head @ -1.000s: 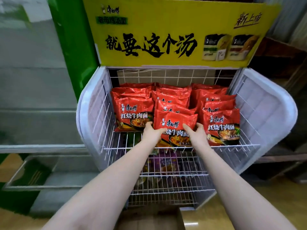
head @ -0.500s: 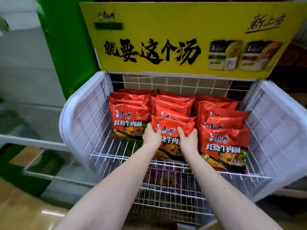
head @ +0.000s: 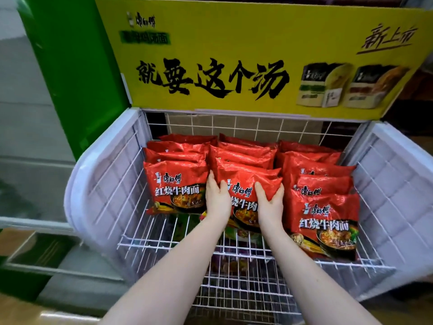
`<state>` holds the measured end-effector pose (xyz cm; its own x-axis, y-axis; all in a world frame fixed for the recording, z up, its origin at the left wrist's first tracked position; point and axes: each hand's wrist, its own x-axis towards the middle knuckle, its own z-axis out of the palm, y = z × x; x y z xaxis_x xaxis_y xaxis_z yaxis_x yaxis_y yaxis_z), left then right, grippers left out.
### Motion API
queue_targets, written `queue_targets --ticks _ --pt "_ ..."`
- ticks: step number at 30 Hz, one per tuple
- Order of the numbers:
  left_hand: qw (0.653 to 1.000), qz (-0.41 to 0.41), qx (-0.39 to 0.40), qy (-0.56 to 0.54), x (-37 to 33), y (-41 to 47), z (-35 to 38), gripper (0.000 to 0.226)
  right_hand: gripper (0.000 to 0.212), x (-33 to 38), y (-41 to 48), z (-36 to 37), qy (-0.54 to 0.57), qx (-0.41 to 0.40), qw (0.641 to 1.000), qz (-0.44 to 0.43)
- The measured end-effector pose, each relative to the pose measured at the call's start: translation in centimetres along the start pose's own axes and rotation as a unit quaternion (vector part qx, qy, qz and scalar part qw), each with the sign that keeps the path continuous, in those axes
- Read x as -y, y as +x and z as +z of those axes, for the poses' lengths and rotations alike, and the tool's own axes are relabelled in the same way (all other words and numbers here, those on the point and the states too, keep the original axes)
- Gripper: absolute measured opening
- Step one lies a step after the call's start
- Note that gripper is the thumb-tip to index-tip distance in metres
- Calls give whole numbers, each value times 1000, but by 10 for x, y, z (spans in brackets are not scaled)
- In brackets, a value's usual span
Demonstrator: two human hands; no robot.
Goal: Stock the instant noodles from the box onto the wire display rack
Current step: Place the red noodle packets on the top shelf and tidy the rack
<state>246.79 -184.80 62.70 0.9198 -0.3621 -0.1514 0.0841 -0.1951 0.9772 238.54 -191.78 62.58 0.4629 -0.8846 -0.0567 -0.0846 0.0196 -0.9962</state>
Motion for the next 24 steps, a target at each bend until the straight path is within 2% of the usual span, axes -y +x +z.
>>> queue_targets --ticks 5,10,12,14,20,22,24 --pt "999 -46 2 -18 -10 0 1 84 67 0 5 2 38 -6 999 11" --pt "987 -104 30 -118 -15 7 -1 110 61 9 13 4 52 -5 998 20" --pt "986 -105 41 -124 -18 5 -1 106 60 11 15 2 50 -9 999 16" --pt "989 -90 44 -110 -23 1 -4 91 63 11 16 0 45 -14 999 11" --pt "995 -59 77 -20 -24 6 -12 67 68 8 17 0 32 -24 999 7" --pt "996 -44 76 9 -24 6 -11 68 70 7 18 0 29 -29 999 6" --pt "995 -43 86 18 -28 5 -10 83 71 6 19 -1 27 -37 999 4"
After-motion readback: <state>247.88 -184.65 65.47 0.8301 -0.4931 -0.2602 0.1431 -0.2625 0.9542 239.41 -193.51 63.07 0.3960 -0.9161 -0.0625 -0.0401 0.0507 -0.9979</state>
